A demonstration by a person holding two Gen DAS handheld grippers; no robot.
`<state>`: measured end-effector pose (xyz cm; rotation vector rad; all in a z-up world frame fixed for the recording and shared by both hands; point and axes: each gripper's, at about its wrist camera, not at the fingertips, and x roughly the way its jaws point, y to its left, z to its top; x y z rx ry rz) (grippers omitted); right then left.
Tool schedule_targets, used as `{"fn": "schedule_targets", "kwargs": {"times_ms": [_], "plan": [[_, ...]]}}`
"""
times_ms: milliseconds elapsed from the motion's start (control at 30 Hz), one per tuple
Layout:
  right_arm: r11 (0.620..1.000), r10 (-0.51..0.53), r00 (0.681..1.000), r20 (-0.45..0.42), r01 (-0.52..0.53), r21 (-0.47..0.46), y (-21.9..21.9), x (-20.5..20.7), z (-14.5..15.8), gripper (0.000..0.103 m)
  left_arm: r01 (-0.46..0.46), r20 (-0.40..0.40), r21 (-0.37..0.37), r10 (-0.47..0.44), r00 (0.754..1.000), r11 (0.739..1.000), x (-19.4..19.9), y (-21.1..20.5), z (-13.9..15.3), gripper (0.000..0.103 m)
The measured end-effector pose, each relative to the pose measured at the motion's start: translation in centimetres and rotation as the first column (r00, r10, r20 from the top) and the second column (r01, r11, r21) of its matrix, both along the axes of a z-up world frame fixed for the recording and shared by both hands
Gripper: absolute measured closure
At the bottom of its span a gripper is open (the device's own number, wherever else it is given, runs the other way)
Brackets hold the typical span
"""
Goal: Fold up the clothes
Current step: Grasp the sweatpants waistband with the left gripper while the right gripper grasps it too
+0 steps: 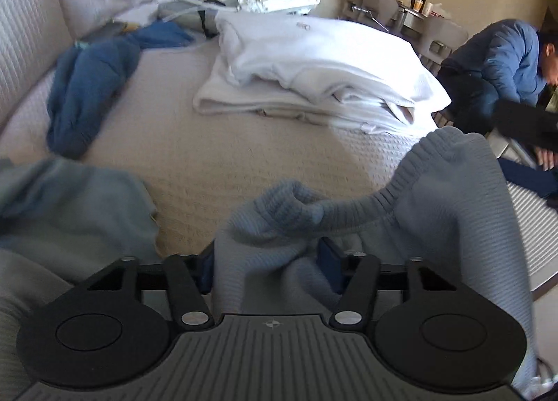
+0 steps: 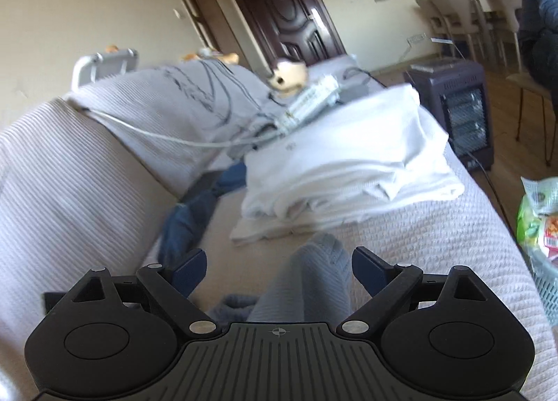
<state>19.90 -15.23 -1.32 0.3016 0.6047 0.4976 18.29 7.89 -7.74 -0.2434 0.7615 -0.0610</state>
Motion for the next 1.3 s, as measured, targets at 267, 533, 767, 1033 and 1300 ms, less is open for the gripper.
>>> {"fn": "schedule_targets", "kwargs": {"times_ms": [267,533,767,1033,1300], "plan": [[0.997,-0.014,0.996,-0.09,0.007,-0.081,0.2,-0.3,-2.9,0.068,-0.024,-0.009,-0.068,0.023,1.0,0.997,0.1,0.4,0.2,0.083],[0.986,-0.167,0.984,-0.062,0.166,-0.028,-3.9,-0.6,-2.1,0.092,0.023,0.11,-0.189,-0.002,0.994,0.982,-1.0,1.5,4.3,0.094],[0.966,-0.246,0.968,0.045,0.242,0.089,-7.7,-2.3,1.3,0.093,0.1,0.273,-0.224,-0.036,0.961,0.969,-3.0,1.7,10.3,0.094],[0.98,-0.196,0.96,0.201,0.197,0.012,-7.7,1.6,6.5,0.093,0.124,0.358,-0.086,-0.085,0.93,0.989,2.8,0.2,16.7,0.094],[0.977,-0.18,0.967,0.178,0.197,-0.082,-4.9,9.5,3.3,0.093,0.075,0.22,0.046,-0.083,0.972,0.996,12.3,-0.4,12.8,0.094]]}}
